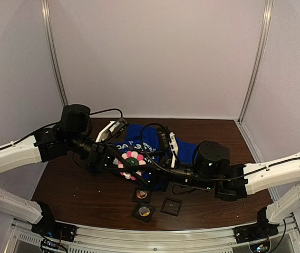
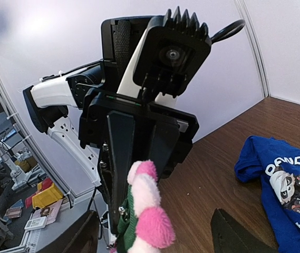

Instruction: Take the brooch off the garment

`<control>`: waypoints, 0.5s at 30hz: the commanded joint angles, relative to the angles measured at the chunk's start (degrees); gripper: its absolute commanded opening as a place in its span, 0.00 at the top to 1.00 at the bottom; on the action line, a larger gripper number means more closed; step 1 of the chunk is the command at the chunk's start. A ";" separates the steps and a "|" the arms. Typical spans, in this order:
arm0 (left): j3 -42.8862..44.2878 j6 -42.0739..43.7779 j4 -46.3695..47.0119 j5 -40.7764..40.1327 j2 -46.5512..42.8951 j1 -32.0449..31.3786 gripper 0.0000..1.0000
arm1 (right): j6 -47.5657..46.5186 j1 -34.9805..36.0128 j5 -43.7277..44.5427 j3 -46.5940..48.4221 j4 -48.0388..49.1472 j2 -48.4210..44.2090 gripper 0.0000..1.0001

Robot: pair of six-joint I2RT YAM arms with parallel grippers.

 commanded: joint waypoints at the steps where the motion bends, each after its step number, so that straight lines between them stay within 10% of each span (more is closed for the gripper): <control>1: 0.69 0.98 0.58 1.45 -0.52 0.31 1.00 | 1.05 -0.51 0.69 1.53 -0.36 -0.09 0.27; 15: 0.64 1.17 0.36 1.11 -0.81 0.33 1.00 | 2.48 -1.06 2.81 1.87 -2.79 0.00 0.37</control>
